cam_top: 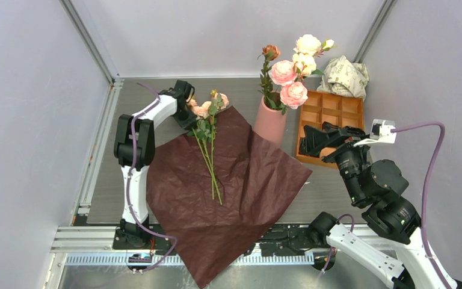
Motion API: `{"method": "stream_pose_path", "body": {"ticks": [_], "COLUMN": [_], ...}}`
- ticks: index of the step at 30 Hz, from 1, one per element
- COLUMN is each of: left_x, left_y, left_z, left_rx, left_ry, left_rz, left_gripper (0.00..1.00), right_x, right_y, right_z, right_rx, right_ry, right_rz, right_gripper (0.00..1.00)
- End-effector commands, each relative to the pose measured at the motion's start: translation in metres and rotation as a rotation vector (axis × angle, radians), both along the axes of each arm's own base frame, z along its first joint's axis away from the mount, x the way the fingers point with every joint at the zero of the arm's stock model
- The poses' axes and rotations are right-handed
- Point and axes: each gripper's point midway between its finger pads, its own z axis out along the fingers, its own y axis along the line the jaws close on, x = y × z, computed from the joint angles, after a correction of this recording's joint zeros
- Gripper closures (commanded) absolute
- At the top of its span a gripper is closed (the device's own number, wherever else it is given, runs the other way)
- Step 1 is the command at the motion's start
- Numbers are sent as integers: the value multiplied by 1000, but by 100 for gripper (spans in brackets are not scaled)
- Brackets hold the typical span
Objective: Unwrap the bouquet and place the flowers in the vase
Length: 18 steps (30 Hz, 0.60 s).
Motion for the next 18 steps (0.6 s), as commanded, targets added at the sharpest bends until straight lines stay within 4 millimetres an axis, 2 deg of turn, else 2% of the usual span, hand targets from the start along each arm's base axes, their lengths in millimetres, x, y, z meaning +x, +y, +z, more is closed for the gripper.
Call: {"method": "stream_pose_path", "body": {"ticks": [1, 3, 10, 15, 18], "left_x": [4, 3, -7, -22, -33], "left_y": [4, 4, 12, 28, 39], "left_z": [-13, -14, -2, 30, 60], "left_rx": [25, 26, 57, 117, 153], "left_ry": [32, 35, 19, -28, -74], "left_rz": [-3, -5, -19, -39, -49], "left_gripper": [90, 99, 100, 100, 100], "right_x": [-3, -3, 0, 3, 5], "right_y": [6, 9, 22, 42, 56], "right_z": [14, 13, 10, 10, 9], "right_rx": [43, 44, 40, 24, 21], "right_ry": [-30, -26, -13, 7, 27], "right_rz": [41, 53, 95, 172, 226], "right_gripper": [3, 3, 3, 4, 5]}}
